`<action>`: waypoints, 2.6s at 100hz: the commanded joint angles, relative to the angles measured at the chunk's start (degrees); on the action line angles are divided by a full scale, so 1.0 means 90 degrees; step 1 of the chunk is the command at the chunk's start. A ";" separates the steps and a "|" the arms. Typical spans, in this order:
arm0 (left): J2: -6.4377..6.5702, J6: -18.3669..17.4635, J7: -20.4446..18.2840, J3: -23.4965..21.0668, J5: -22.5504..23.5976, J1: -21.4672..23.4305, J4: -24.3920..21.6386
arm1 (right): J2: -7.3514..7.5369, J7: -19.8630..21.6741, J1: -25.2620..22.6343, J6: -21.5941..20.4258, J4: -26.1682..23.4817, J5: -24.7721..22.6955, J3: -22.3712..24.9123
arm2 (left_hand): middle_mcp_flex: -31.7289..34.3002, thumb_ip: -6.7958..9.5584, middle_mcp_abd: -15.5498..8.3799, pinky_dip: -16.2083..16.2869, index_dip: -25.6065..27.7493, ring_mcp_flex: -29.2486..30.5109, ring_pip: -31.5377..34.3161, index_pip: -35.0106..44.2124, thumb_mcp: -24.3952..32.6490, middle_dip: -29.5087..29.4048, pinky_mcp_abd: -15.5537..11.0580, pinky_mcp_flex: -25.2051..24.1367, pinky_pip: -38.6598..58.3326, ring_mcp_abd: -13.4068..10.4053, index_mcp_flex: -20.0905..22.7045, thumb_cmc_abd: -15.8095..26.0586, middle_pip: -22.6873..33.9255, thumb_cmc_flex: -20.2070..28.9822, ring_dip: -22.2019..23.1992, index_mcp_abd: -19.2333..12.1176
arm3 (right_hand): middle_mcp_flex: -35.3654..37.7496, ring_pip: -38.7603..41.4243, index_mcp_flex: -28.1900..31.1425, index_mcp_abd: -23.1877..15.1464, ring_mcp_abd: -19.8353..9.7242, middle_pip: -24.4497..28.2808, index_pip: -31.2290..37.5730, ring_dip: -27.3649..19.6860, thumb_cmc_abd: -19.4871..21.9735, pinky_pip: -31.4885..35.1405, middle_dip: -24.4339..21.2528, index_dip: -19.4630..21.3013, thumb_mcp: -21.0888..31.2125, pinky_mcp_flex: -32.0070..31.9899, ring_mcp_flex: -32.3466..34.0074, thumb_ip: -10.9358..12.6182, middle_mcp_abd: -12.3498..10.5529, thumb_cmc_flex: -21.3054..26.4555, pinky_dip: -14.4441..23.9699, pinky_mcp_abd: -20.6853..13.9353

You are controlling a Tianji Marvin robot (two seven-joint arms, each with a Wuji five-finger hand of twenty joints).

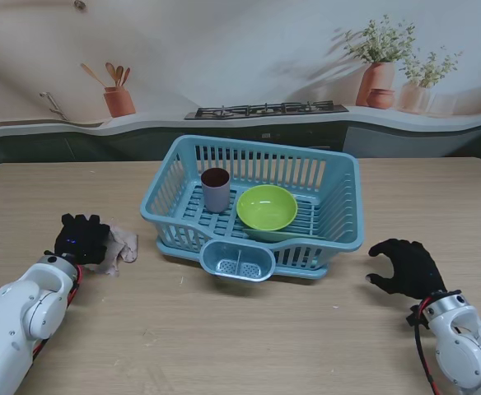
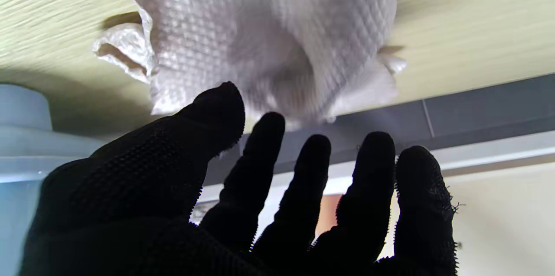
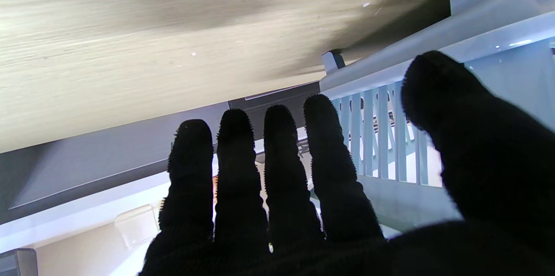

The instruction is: Clear dishes and wipe the table

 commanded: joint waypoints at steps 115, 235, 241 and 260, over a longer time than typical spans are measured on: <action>-0.0476 -0.1670 0.0545 -0.1402 -0.2152 0.2082 -0.1761 | -0.0026 -0.0068 0.0093 -0.0035 0.0167 0.0131 -0.0191 | 0.0080 0.0262 -0.0224 -0.0288 0.1014 -0.0072 0.0240 -0.0114 -0.0808 0.0002 -0.0293 -0.0304 0.0229 -0.0024 0.0055 0.0783 0.0297 -0.0043 0.0228 -0.0198 | -0.0266 0.0036 -0.0384 0.0191 0.0020 0.0092 -0.0072 0.0030 -0.0084 -0.0110 -0.0031 0.0037 -0.0205 -0.0206 -0.0158 0.0073 0.0005 -0.0106 0.0065 -0.0012; -0.0491 -0.2246 -0.0672 -0.1797 -0.3739 0.2560 -0.2330 | -0.0056 -0.0047 -0.0020 -0.0327 0.0091 0.0310 -0.0167 | -0.0317 0.0256 -0.0678 -0.0555 0.0902 -0.0280 -0.0113 -0.0296 0.0040 -0.0074 -0.0792 -0.0346 -0.0203 -0.0572 -0.0370 -0.0001 0.0107 0.0262 0.0075 -0.0443 | -0.1187 0.0827 -0.1617 0.0439 -0.0045 0.1176 0.0815 0.0395 0.0245 -0.0001 0.0296 0.0418 -0.0972 -0.0522 -0.0724 0.0169 0.0080 -0.0183 0.0340 -0.0238; -0.0489 -0.2270 -0.0671 -0.1807 -0.3719 0.2561 -0.2320 | -0.0055 -0.0029 -0.0038 -0.0318 0.0083 0.0320 -0.0172 | -0.0349 0.0246 -0.0698 -0.0579 0.0899 -0.0312 -0.0148 -0.0309 0.0072 -0.0083 -0.0836 -0.0365 -0.0224 -0.0592 -0.0409 -0.0032 0.0088 0.0246 0.0063 -0.0459 | -0.1208 0.0800 -0.1626 0.0437 -0.0051 0.1143 0.0750 0.0379 0.0300 -0.0022 0.0279 0.0376 -0.1097 -0.0536 -0.0736 0.0187 0.0080 -0.0160 0.0357 -0.0271; -0.0499 -0.2293 -0.0601 -0.1827 -0.3661 0.2588 -0.2319 | -0.0052 0.0009 -0.0048 -0.0300 0.0083 0.0340 -0.0185 | -0.0438 0.0224 -0.0750 -0.0646 0.0886 -0.0387 -0.0208 -0.0329 0.0121 -0.0103 -0.0909 -0.0429 -0.0295 -0.0644 -0.0498 -0.0071 0.0049 0.0211 0.0047 -0.0472 | -0.1235 0.0751 -0.1641 0.0441 -0.0070 0.1093 0.0701 0.0350 0.0617 -0.0076 0.0254 0.0313 -0.1962 -0.0563 -0.0763 0.0330 0.0066 0.0013 0.0434 -0.0241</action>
